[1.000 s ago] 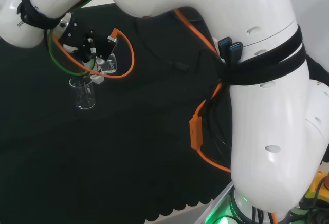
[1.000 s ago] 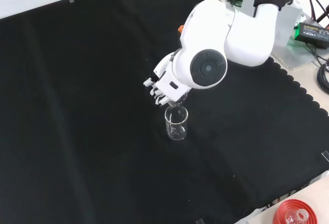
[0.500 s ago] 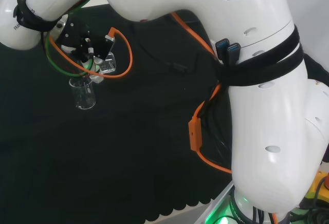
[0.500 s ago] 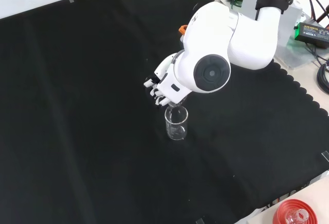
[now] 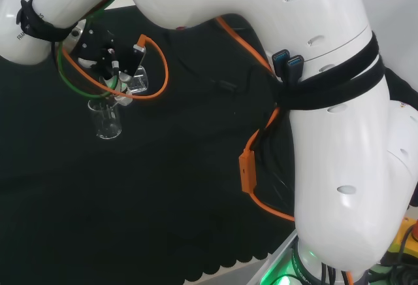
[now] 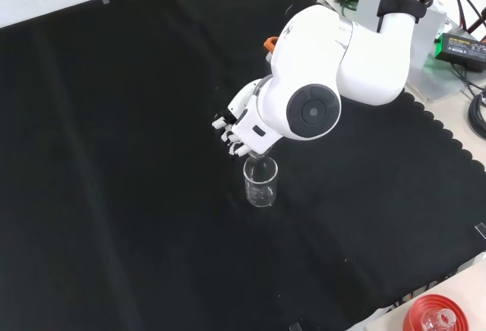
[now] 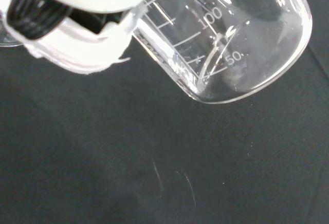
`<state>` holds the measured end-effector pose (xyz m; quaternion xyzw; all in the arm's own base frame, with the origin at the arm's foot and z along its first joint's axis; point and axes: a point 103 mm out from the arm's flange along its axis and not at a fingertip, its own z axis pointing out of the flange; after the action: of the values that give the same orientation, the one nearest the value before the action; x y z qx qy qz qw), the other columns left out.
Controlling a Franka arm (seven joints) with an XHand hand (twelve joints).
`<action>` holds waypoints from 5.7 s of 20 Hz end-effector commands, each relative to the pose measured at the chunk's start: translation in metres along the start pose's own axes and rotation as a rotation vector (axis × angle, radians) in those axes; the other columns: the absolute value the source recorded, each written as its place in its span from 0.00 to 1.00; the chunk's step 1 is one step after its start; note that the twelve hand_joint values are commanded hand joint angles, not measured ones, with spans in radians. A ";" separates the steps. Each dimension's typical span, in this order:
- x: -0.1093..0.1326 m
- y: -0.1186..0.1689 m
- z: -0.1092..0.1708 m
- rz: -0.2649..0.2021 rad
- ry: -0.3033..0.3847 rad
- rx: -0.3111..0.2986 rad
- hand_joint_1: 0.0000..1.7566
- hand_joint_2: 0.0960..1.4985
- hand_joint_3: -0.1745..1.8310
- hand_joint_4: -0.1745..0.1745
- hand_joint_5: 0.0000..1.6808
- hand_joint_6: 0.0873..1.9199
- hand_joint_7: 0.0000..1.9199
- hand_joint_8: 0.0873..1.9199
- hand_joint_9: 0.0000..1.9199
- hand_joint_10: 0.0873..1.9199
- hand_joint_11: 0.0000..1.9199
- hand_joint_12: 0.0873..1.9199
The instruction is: Pour the water from the handheld beaker into the one on the table.
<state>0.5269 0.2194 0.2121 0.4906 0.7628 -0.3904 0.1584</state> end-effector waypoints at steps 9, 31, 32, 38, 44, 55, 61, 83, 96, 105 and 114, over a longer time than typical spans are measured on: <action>-0.001 -0.002 -0.002 0.001 -0.010 0.008 0.65 0.39 0.40 1.00 0.81 0.23 0.90 0.00 0.82 0.00 0.57 0.46; 0.014 -0.003 -0.016 -0.018 -0.072 0.028 0.65 0.39 0.41 1.00 0.81 0.23 0.90 0.00 0.82 0.00 0.57 0.46; 0.014 -0.003 -0.016 -0.019 -0.073 0.028 0.65 0.39 0.41 1.00 0.81 0.23 0.90 0.00 0.82 0.00 0.57 0.46; 0.013 -0.003 -0.016 -0.016 -0.073 0.033 0.65 0.39 0.41 1.00 0.81 0.23 0.90 0.00 0.82 0.00 0.57 0.46; 0.013 -0.003 -0.018 -0.011 -0.084 0.039 0.65 0.39 0.41 1.00 0.81 0.23 0.90 0.00 0.82 0.00 0.57 0.46; 0.015 -0.004 -0.024 -0.007 -0.105 0.049 0.65 0.39 0.41 1.00 0.81 0.24 0.90 0.00 0.82 0.00 0.57 0.46; 0.013 -0.004 -0.022 -0.007 -0.102 0.046 0.65 0.39 0.41 1.00 0.80 0.24 0.90 0.00 0.82 0.00 0.57 0.45; 0.013 -0.006 -0.023 -0.005 -0.118 0.051 0.65 0.39 0.41 1.00 0.80 0.24 0.90 0.00 0.82 0.00 0.57 0.45; 0.015 -0.005 -0.026 -0.006 -0.127 0.072 0.65 0.39 0.41 1.00 0.80 0.24 0.90 0.00 0.82 0.00 0.57 0.45; 0.017 -0.004 -0.026 -0.013 -0.138 0.070 0.65 0.39 0.41 1.00 0.80 0.24 0.90 0.00 0.82 0.00 0.57 0.45; 0.018 -0.004 -0.027 -0.017 -0.140 0.072 0.65 0.39 0.41 1.00 0.80 0.24 0.90 0.00 0.82 0.00 0.57 0.45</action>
<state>0.5189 0.2487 0.2201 0.4624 0.7398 -0.4501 0.1903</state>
